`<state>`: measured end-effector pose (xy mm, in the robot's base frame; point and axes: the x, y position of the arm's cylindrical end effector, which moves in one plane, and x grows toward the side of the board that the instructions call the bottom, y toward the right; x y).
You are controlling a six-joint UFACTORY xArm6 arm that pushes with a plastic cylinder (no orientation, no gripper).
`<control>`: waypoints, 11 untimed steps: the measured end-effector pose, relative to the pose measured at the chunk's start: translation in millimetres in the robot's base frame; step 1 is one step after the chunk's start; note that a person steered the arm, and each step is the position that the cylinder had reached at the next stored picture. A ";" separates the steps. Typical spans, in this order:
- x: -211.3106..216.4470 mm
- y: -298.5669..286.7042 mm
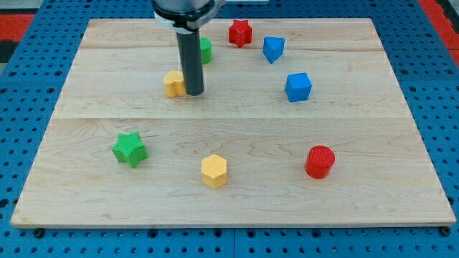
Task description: Slide the green star diagonal to the top left of the hexagon
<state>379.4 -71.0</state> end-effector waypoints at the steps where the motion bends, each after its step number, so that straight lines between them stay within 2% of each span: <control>1: -6.1 -14.8; 2: 7.9 -5.4; 3: 60.4 16.6; 4: 123.9 -0.4; 5: 152.4 -41.0; 6: 159.7 -47.5; 7: 129.1 -76.2; 8: 117.3 -70.5; 9: 153.0 -70.5; 10: 167.0 -104.4; 11: 157.5 -155.2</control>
